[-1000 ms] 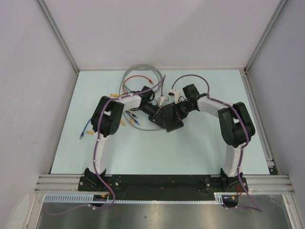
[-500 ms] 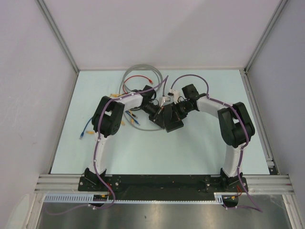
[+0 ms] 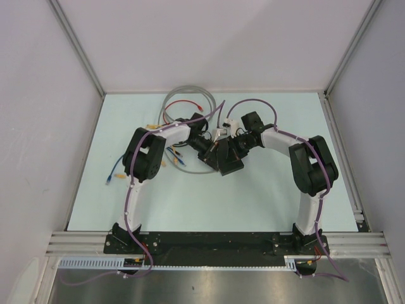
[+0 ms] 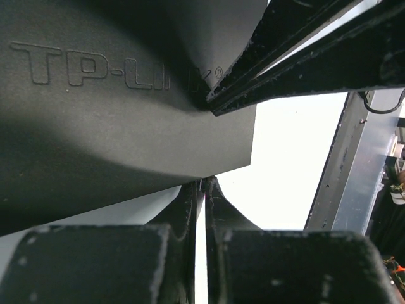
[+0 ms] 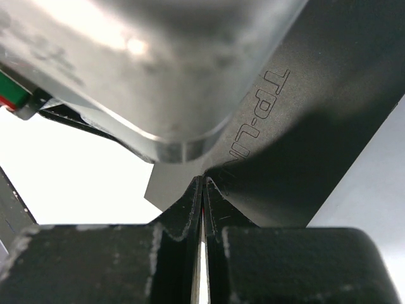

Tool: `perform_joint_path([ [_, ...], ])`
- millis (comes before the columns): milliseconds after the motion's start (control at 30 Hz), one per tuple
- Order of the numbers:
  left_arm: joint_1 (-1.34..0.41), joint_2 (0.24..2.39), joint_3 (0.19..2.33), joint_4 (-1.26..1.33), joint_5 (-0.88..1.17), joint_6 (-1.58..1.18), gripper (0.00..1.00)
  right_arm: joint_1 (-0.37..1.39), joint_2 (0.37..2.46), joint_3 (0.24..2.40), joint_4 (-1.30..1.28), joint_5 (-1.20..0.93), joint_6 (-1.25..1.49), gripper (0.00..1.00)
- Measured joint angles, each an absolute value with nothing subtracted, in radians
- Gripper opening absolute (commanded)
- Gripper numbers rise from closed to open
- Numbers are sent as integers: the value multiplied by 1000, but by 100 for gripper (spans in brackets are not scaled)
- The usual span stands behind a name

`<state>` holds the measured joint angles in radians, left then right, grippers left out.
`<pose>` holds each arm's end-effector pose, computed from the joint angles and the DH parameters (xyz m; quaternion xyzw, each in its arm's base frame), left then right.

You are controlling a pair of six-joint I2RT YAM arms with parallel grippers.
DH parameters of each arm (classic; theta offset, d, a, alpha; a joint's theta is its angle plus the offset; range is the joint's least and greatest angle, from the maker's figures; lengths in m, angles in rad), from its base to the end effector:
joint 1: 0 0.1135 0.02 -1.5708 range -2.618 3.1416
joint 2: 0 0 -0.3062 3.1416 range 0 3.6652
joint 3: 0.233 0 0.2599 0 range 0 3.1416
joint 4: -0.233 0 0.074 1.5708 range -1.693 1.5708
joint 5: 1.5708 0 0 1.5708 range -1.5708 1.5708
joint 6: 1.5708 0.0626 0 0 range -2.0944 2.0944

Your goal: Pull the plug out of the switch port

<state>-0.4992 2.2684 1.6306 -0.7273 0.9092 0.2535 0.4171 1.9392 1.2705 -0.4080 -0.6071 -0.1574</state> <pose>0.3965 -0.2725 0.1357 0.3704 0.8146 -0.4448 0.0380 0.3744 0.2050 0.1791 -0.3322 0.8667 0.3176 0.1939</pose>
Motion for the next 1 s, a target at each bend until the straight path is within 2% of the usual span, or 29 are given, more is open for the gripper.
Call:
perform_joint_path([
  [633,-477,2247,1596,-722,928,297,0,418,1941,1272,-409,-606,-150,5],
  [667,-472,2247,1596,-729,929,296,5,418,1941,1272,-409,-606,-150,5],
  [700,-467,2248,1597,-740,930,294,14,418,1941,1272,-409,-606,-150,5],
  [767,-457,2252,1597,-759,928,289,39,418,1941,1272,-409,-606,-150,5],
  [867,-442,2261,1598,-780,954,267,48,418,1941,1272,-410,-606,-150,5],
  [1000,-422,2265,1587,-775,1018,234,51,418,1941,1272,-410,-606,-150,5],
])
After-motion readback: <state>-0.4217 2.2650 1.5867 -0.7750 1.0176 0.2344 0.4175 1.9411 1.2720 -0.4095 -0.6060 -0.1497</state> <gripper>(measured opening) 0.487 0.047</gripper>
